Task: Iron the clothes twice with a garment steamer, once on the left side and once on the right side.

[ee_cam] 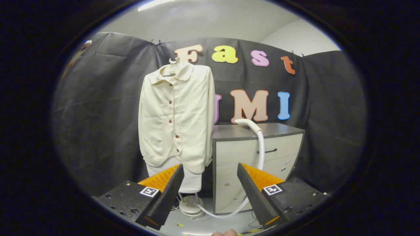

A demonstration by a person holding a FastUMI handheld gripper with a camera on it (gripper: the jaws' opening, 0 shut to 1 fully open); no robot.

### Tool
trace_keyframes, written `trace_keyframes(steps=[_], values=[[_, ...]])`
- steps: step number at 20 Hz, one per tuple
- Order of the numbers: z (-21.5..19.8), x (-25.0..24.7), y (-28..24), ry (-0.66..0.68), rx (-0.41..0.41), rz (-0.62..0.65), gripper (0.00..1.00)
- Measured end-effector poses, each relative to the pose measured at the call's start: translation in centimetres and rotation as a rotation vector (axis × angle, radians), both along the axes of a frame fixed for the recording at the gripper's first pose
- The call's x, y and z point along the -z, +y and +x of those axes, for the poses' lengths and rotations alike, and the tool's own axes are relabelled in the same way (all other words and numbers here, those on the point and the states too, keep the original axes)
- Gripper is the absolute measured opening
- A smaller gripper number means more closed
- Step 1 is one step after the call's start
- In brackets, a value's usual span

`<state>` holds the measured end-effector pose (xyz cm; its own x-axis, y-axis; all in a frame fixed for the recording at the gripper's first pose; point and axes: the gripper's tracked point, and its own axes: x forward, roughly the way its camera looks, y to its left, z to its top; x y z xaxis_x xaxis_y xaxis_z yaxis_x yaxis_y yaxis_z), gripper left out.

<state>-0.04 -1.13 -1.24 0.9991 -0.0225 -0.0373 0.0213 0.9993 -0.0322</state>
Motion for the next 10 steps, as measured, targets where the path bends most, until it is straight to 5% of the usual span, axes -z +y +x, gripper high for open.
trace_keyframes(steps=[10], values=[[2.5,-0.1,-1.9,0.015,0.084,-0.036,0.99]])
